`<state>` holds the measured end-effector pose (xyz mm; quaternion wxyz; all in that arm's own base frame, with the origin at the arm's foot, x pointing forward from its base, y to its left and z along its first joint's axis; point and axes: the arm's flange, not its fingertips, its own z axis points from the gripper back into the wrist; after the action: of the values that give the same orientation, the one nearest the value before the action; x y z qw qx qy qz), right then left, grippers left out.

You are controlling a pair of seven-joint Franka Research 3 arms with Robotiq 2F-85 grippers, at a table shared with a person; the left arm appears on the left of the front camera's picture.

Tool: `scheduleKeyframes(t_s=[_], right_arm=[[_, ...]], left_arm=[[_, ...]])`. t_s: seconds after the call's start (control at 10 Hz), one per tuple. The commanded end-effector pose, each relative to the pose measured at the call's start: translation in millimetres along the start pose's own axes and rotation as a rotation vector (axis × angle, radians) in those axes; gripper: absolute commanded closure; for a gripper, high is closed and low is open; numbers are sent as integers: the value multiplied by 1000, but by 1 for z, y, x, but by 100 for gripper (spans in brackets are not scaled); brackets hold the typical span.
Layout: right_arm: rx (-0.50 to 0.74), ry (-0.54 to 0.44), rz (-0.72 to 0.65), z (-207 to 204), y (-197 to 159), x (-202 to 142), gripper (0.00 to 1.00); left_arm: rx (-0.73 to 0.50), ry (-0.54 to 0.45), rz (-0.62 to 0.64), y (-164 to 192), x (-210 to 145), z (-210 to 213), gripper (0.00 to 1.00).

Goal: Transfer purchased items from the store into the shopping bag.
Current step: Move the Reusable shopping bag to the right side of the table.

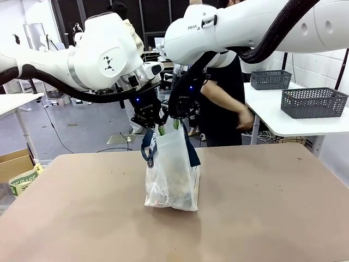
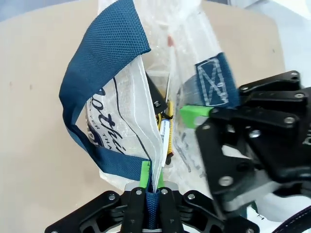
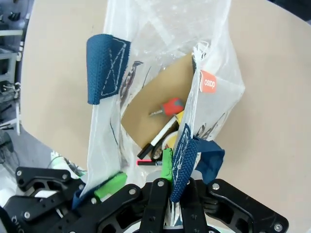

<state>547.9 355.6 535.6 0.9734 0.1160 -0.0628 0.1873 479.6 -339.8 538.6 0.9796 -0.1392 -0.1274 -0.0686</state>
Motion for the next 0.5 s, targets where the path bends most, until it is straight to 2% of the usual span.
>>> scheduleKeyframes(t_s=[0.0, 0.4], right_arm=[[-19, 4, -19, 3, 11, 13, 100], [-8, -11, -35, 1, 16, 13, 100]], left_arm=[[-26, -45, -22, 6, -9, 2, 100], [-23, -50, -29, 7, -7, -3, 100]])
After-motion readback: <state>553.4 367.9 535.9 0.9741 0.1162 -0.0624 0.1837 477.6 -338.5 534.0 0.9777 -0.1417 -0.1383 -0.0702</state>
